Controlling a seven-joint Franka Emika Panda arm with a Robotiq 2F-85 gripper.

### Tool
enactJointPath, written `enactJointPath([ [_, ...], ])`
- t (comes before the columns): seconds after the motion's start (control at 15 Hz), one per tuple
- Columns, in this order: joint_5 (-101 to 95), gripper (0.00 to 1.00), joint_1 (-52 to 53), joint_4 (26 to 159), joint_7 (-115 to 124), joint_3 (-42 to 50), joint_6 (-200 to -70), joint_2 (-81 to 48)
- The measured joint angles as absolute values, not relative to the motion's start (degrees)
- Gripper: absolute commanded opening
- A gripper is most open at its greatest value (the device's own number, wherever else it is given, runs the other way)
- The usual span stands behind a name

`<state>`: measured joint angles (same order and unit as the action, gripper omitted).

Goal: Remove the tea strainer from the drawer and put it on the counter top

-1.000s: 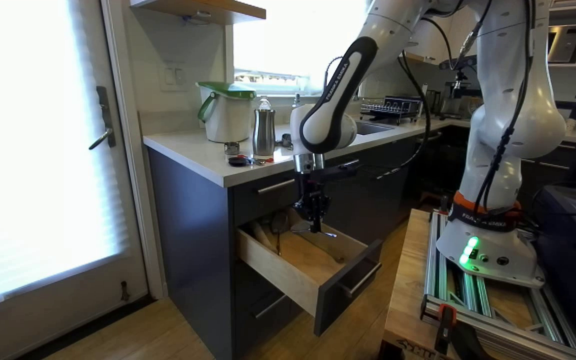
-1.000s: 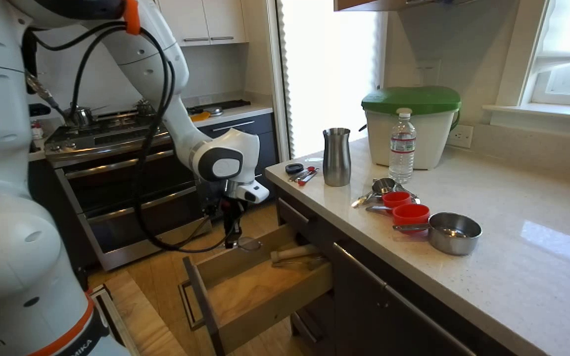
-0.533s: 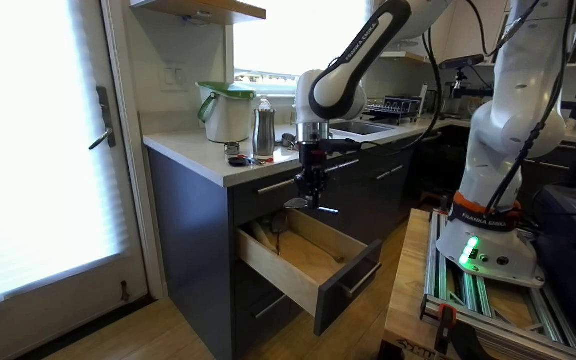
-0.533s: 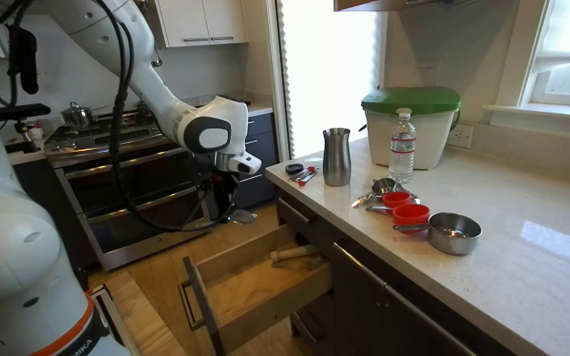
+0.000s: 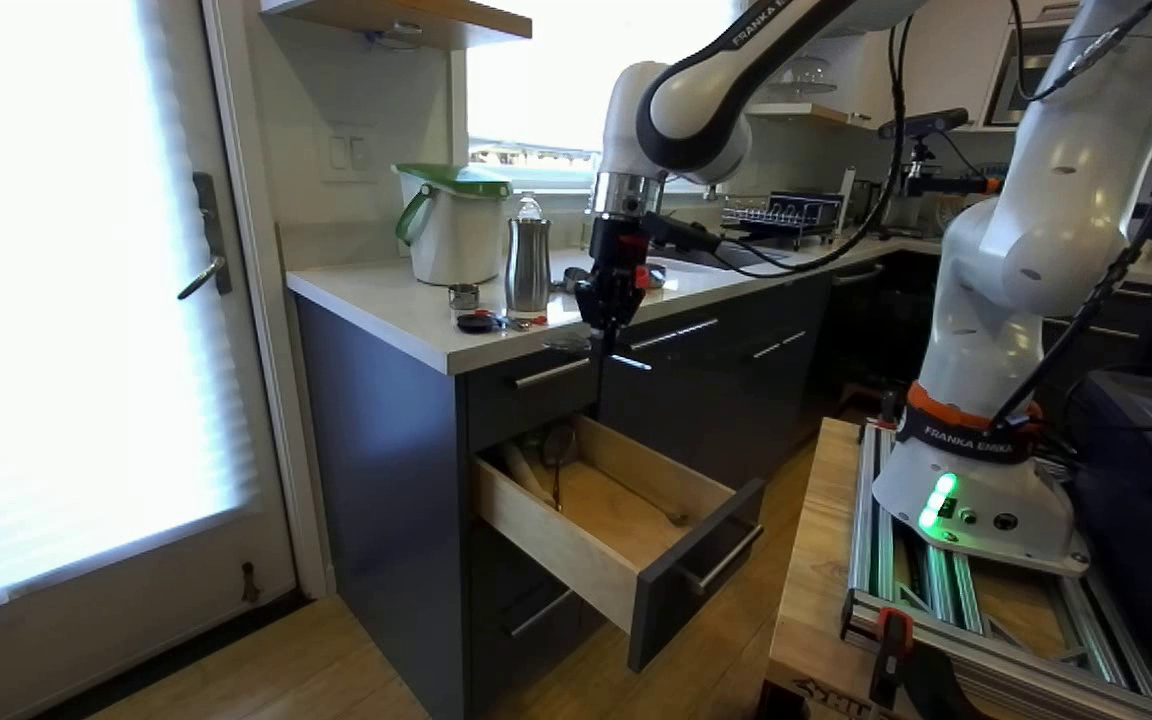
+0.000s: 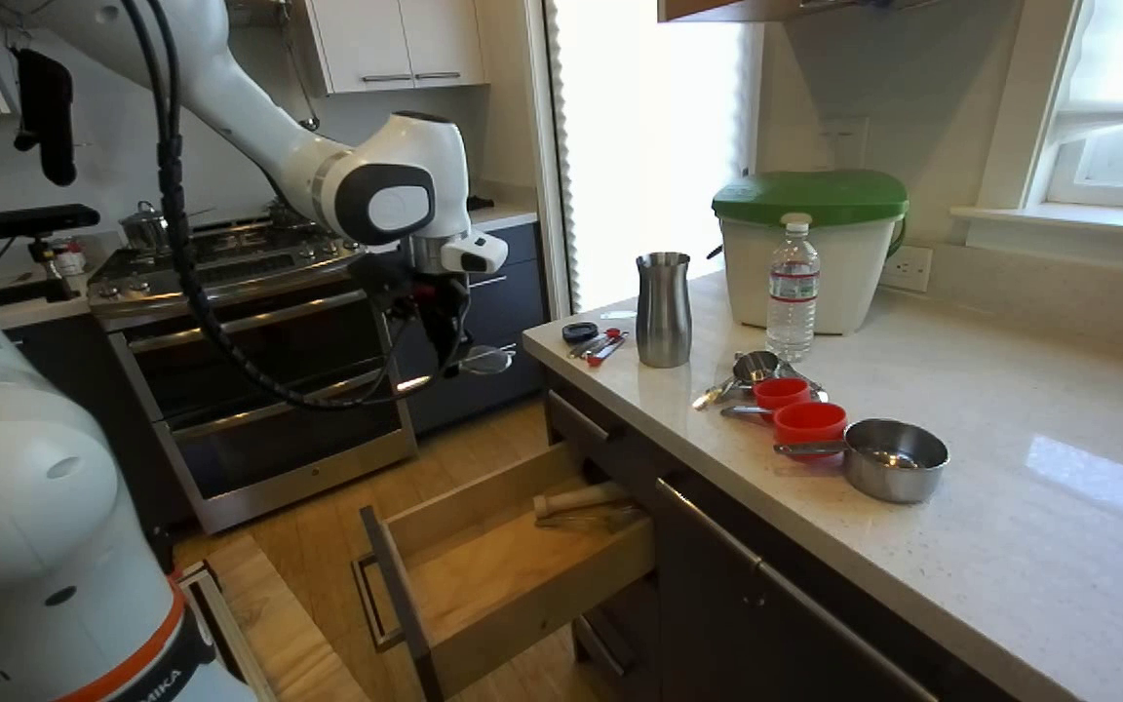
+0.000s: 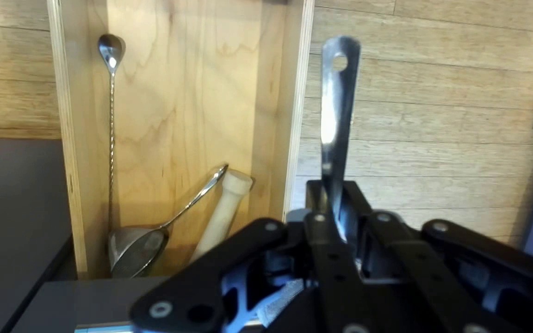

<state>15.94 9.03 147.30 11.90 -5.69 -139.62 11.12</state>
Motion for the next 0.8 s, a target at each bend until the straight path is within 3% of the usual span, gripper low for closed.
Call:
enactJointPath([
  [0.47, 15.9, 0.12, 9.0, 147.4, 11.9, -5.7, -139.6, 12.1],
  [0.53, 15.9, 0.03, 9.0, 147.4, 11.9, -5.7, -139.7, 12.1],
  [0.8, 15.4, 0.03, 9.0, 145.4, 12.7, -6.1, -139.4, 12.0],
])
